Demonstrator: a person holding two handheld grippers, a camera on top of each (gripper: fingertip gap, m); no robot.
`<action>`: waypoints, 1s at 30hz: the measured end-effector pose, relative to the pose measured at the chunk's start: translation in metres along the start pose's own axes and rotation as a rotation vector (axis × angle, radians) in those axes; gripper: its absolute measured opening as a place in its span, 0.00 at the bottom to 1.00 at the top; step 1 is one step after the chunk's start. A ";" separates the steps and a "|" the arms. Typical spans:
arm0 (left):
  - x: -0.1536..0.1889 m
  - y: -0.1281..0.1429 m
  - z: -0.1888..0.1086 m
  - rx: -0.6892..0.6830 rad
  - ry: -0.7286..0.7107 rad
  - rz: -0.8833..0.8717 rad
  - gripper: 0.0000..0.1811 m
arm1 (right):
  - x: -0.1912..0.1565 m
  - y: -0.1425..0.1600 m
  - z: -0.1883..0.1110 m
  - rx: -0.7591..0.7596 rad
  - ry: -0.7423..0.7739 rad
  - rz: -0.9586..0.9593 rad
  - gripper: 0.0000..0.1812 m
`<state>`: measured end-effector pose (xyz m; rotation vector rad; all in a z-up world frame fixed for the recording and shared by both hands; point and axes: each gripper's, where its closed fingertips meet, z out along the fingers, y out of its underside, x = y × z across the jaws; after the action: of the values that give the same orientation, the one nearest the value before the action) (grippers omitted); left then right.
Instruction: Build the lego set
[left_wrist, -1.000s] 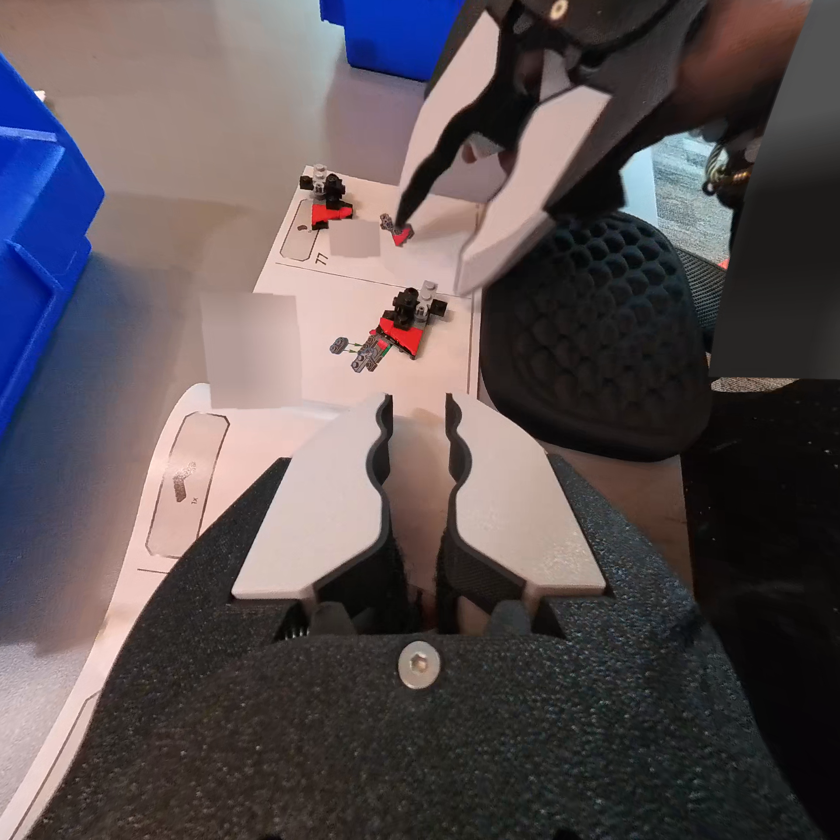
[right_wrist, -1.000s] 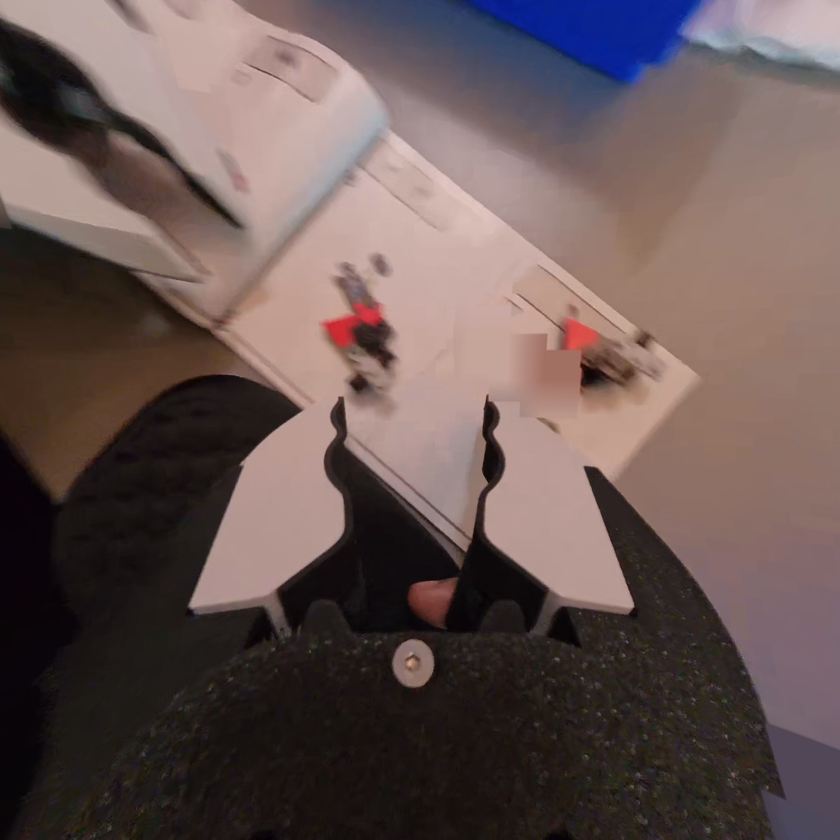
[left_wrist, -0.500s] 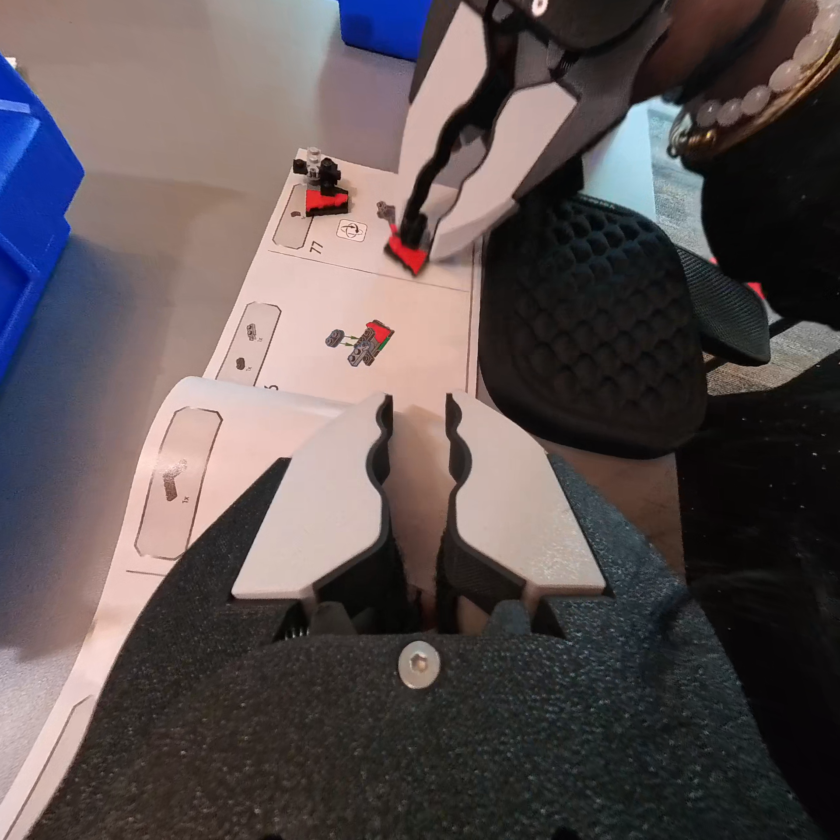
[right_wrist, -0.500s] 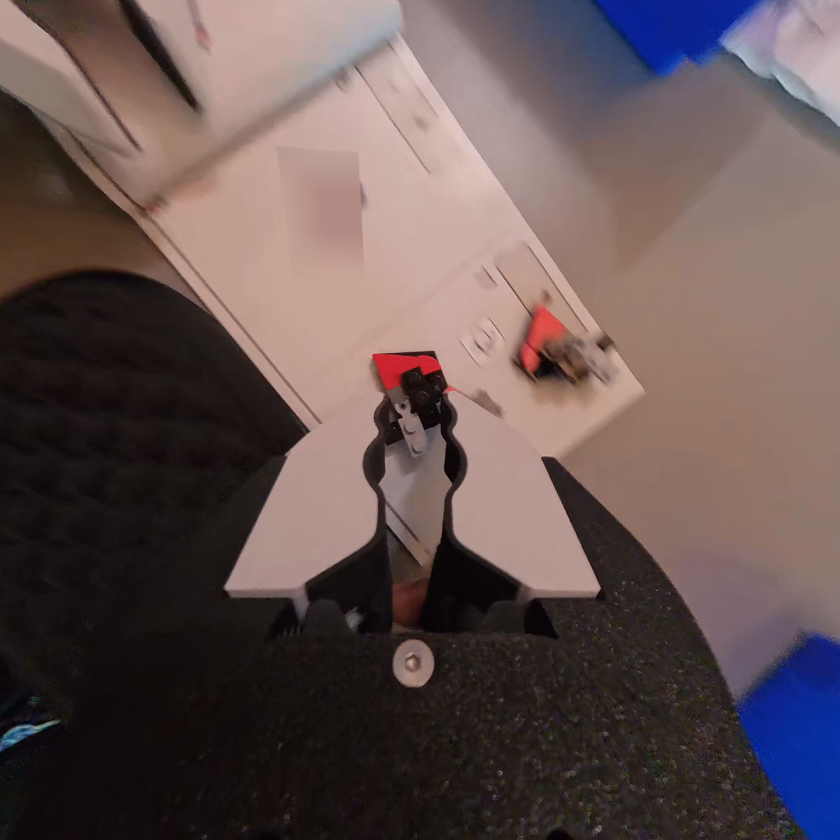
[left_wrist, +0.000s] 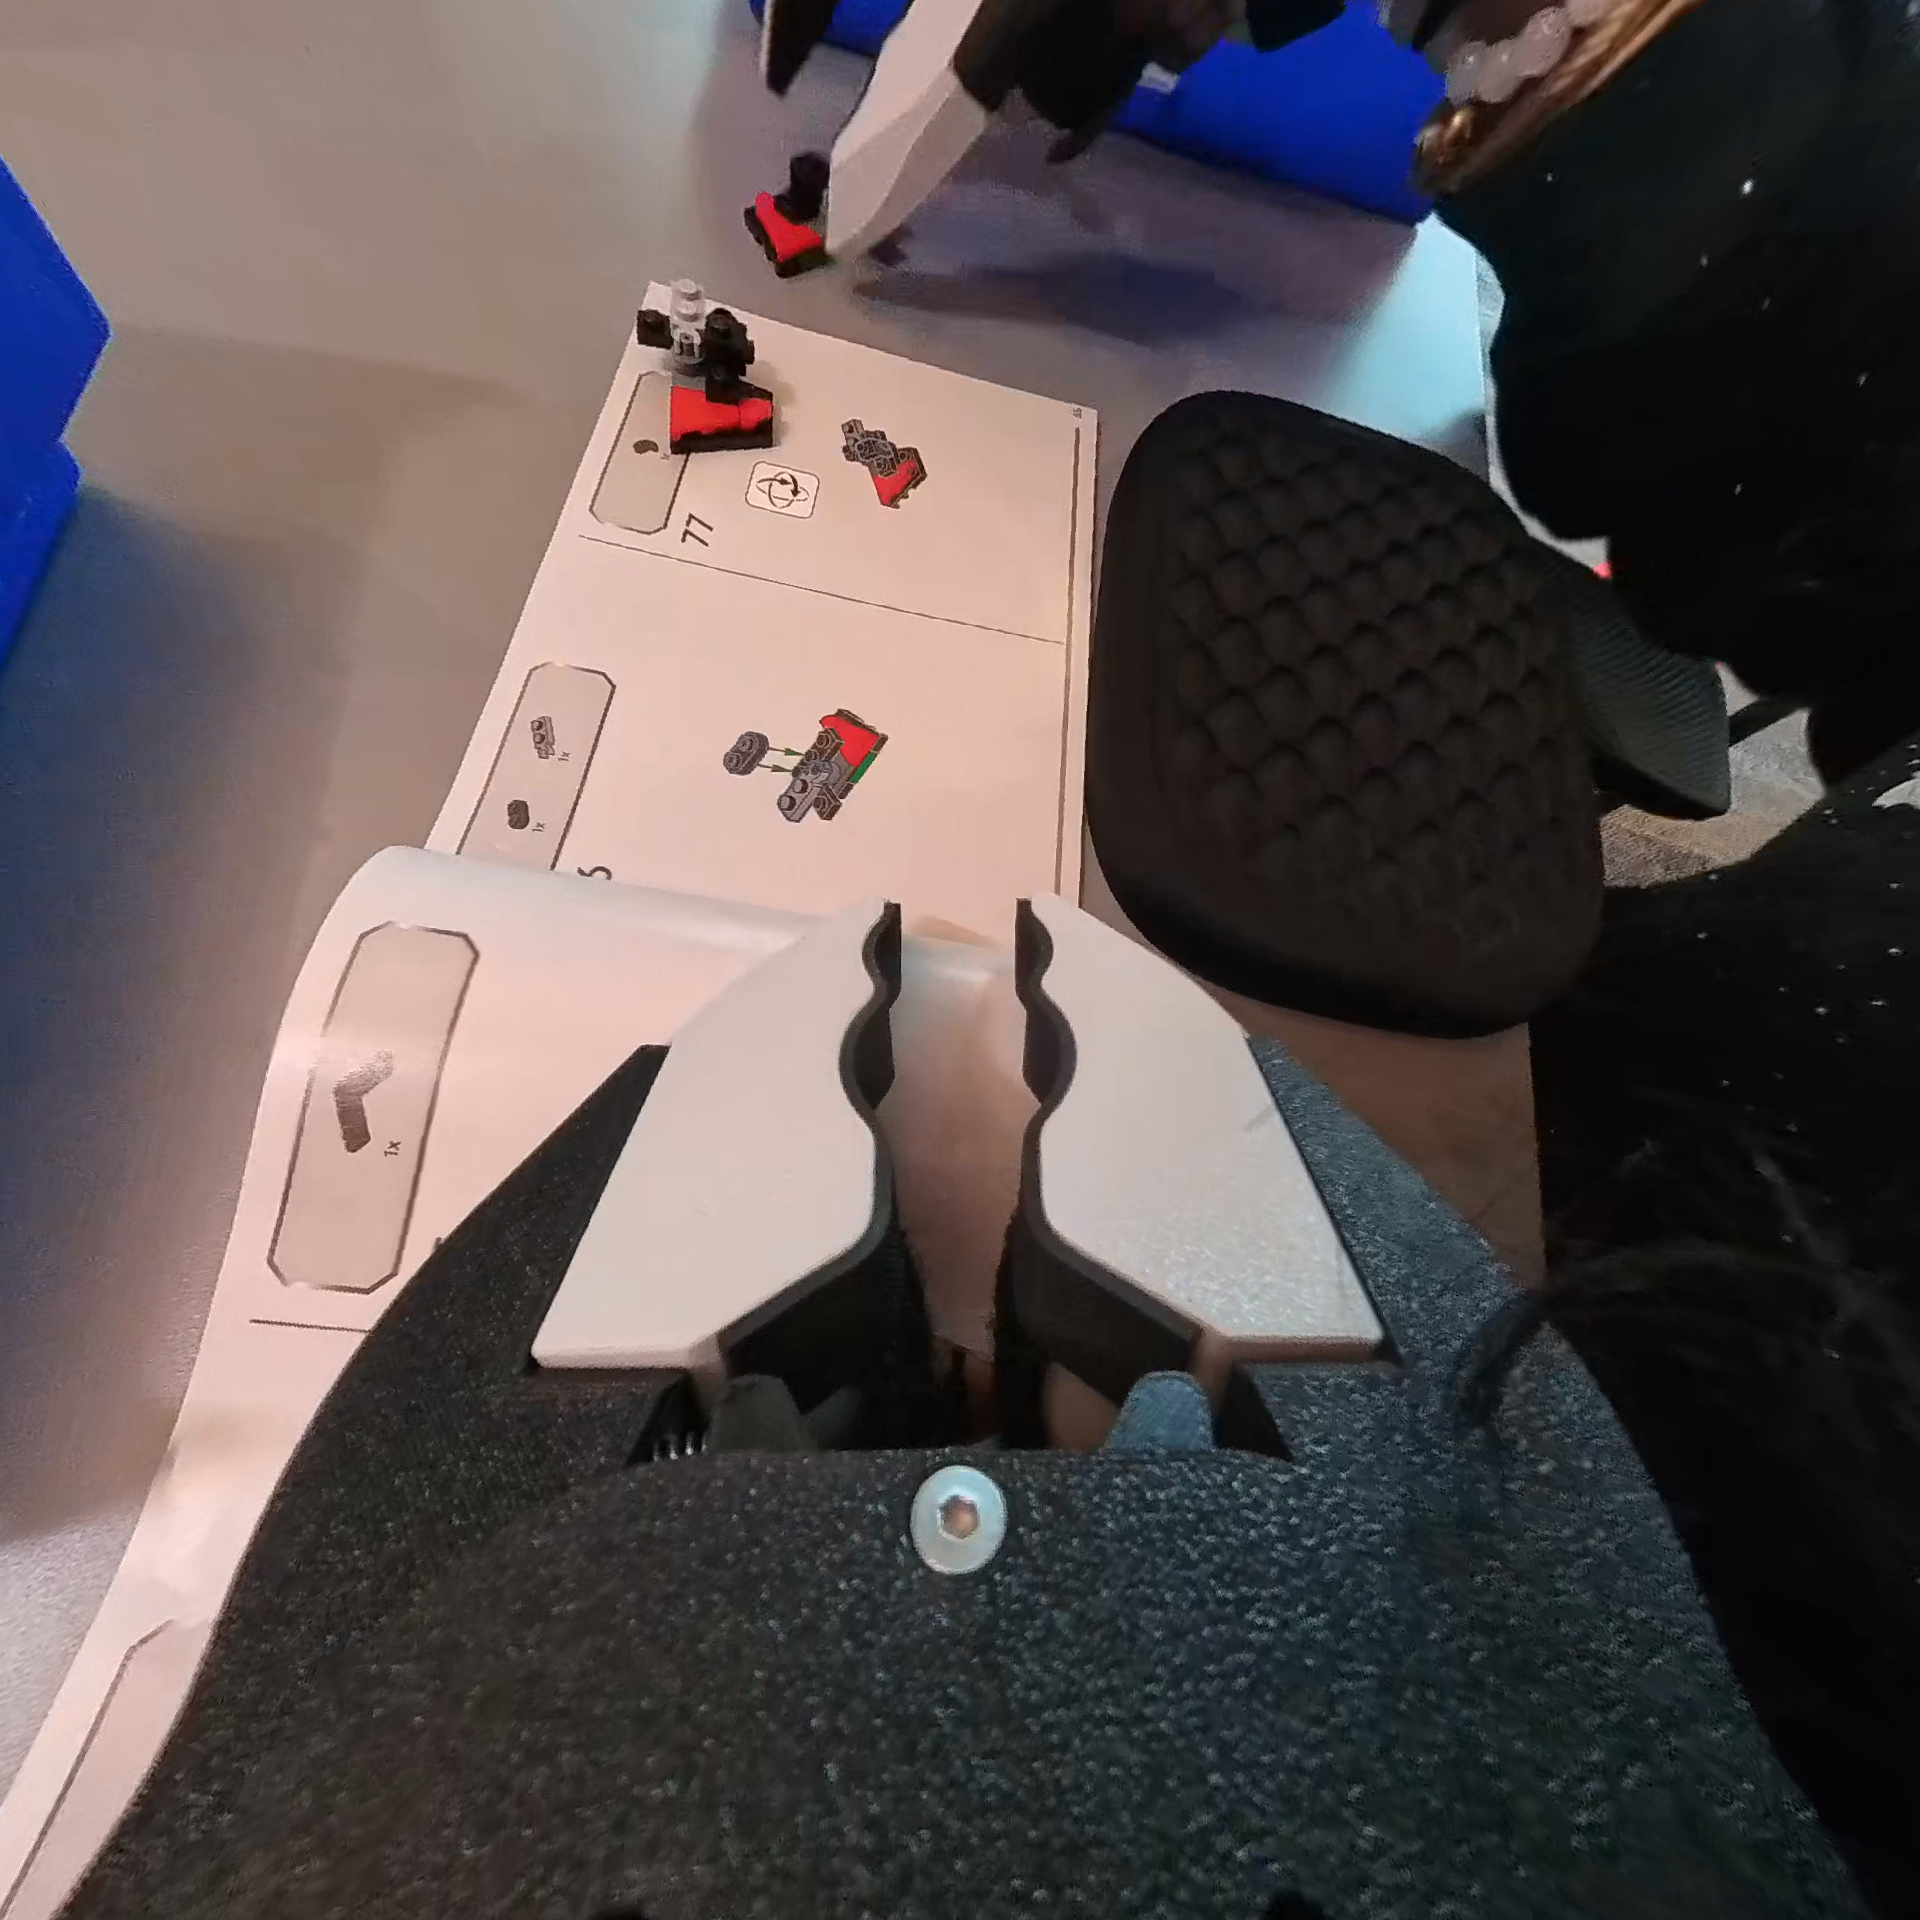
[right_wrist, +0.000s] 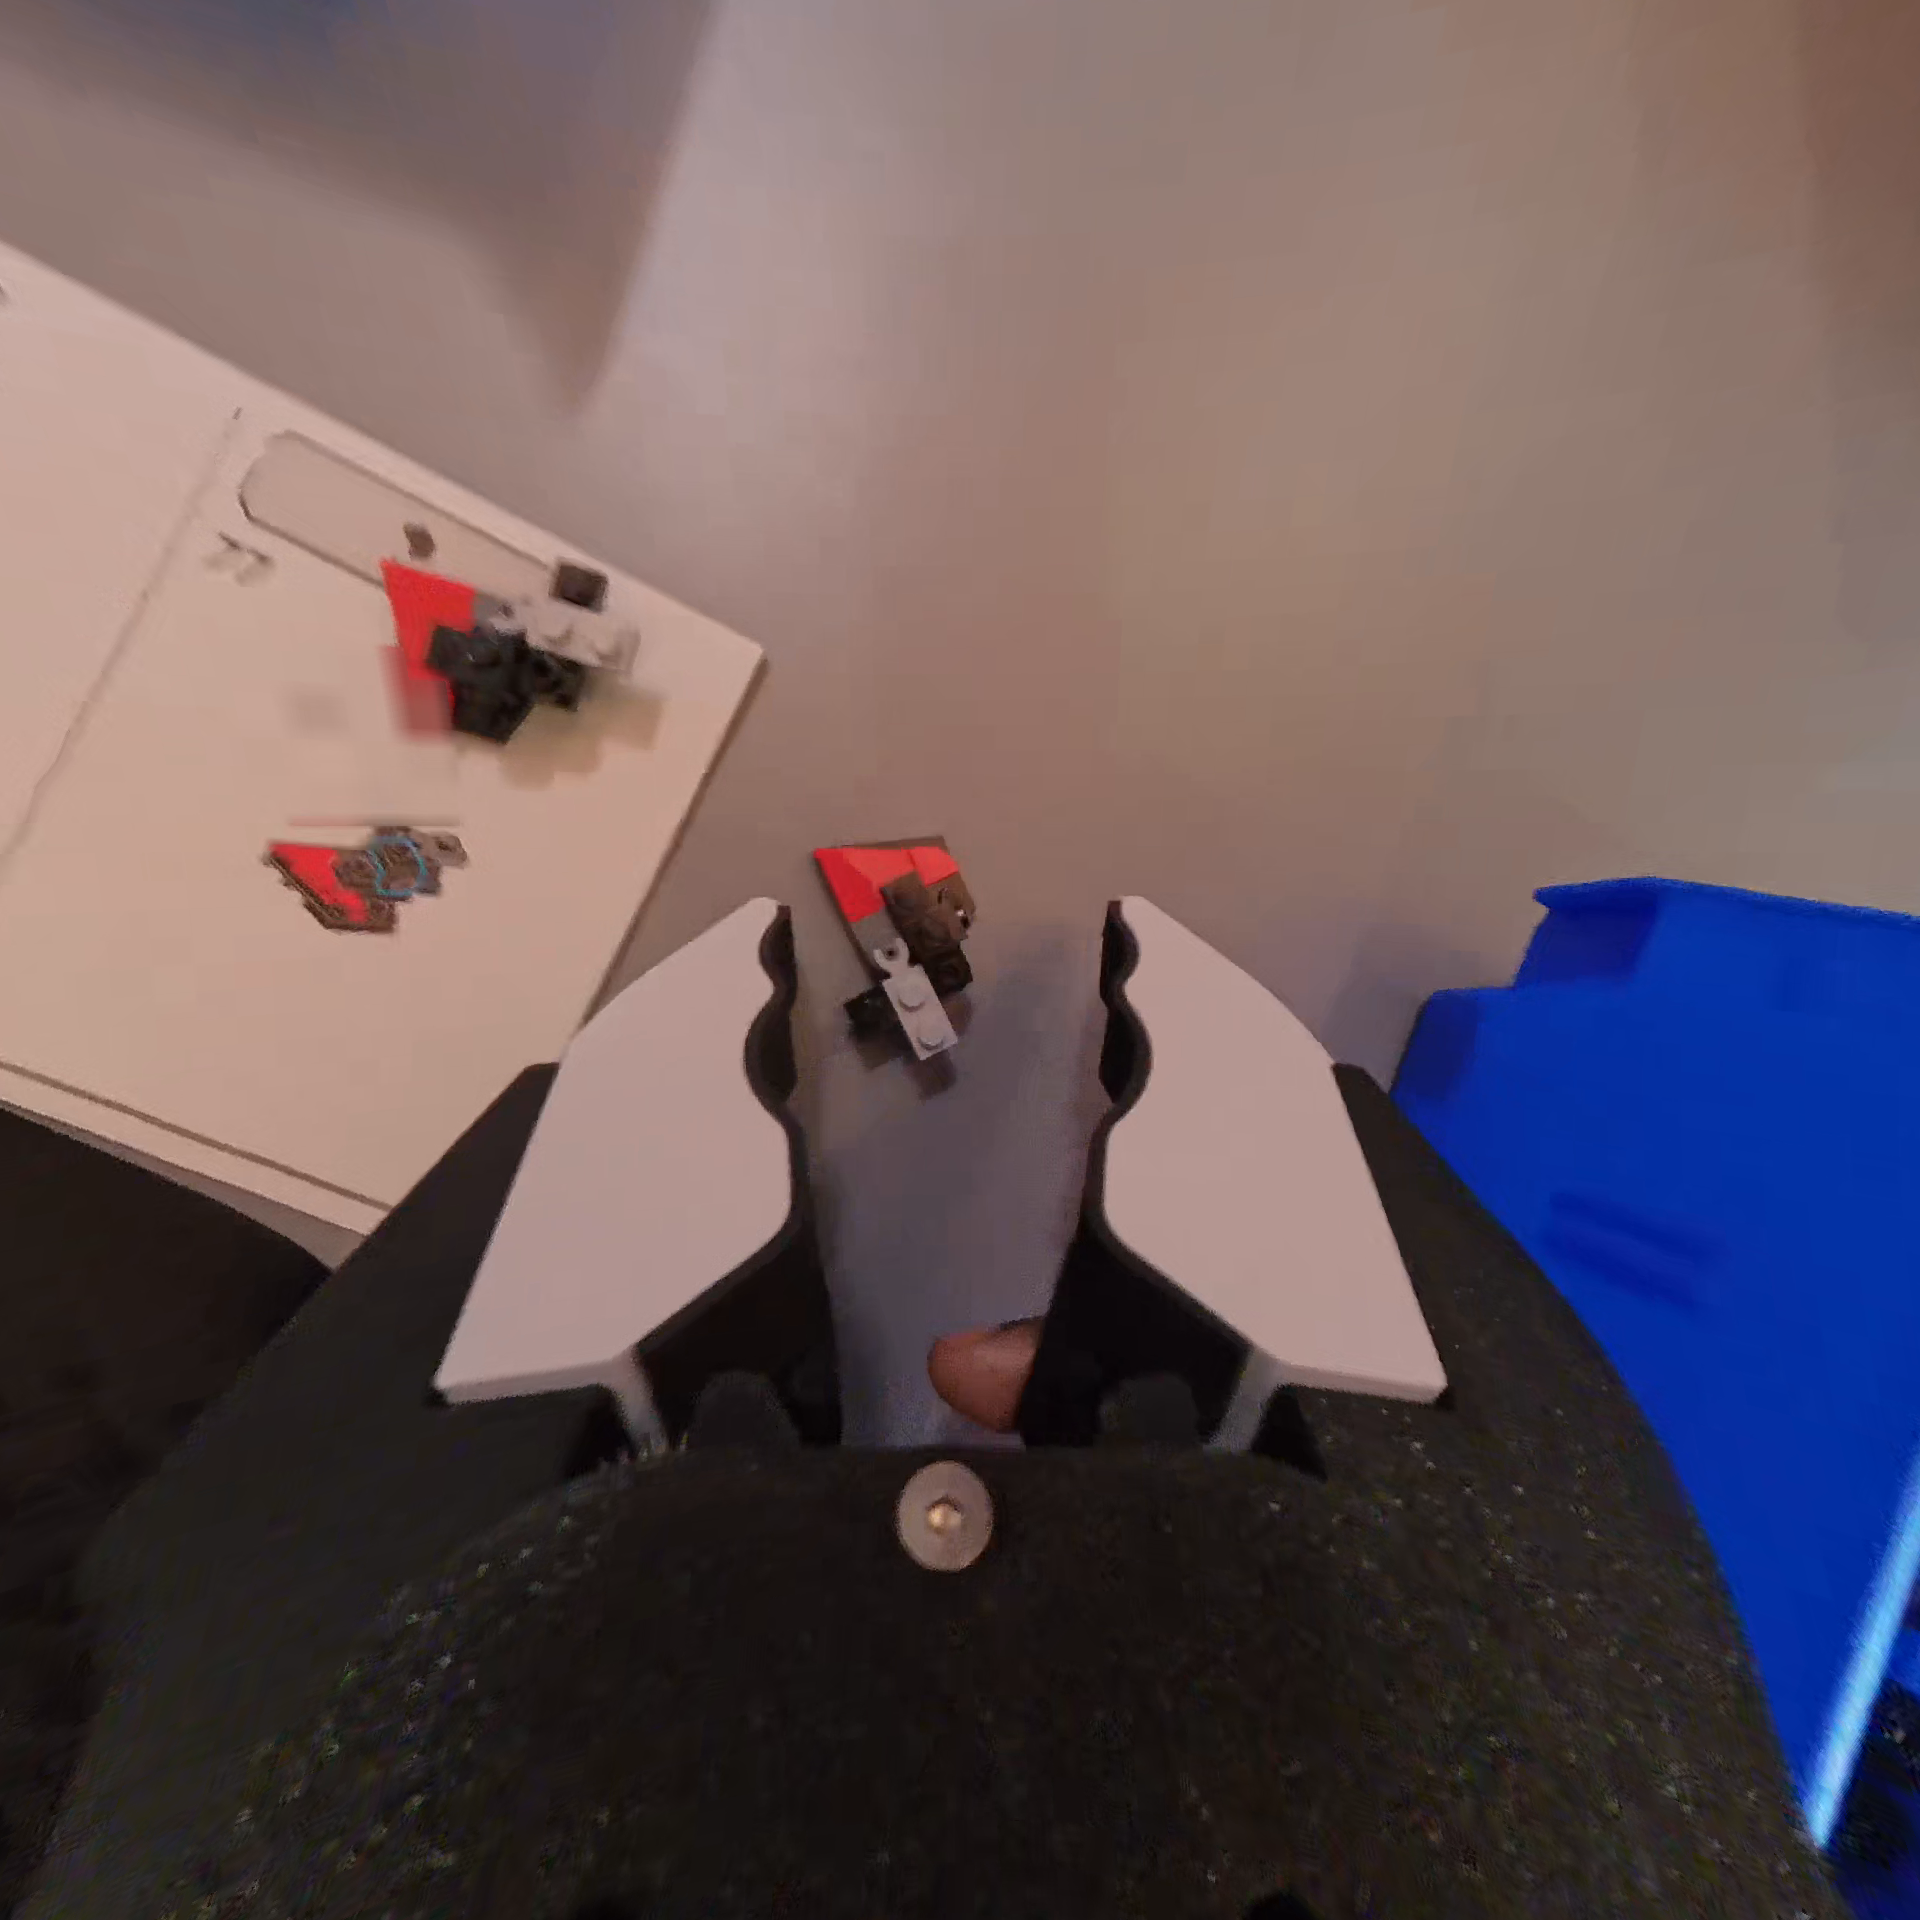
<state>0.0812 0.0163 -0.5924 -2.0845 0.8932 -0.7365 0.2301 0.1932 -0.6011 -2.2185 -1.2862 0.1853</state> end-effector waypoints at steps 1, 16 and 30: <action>0.000 0.000 0.000 0.004 0.002 -0.007 0.11 | -0.003 -0.007 -0.006 0.043 0.013 0.020 0.30; 0.001 0.000 0.000 -0.001 0.004 0.003 0.11 | -0.088 -0.042 0.016 0.083 -0.422 0.032 0.32; -0.001 0.001 0.000 -0.006 0.013 -0.025 0.11 | -0.165 -0.051 -0.005 0.176 -0.631 -0.698 0.30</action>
<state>0.0808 0.0166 -0.5935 -2.1018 0.8794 -0.7624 0.1058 0.0731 -0.5952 -1.4802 -2.1940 0.7252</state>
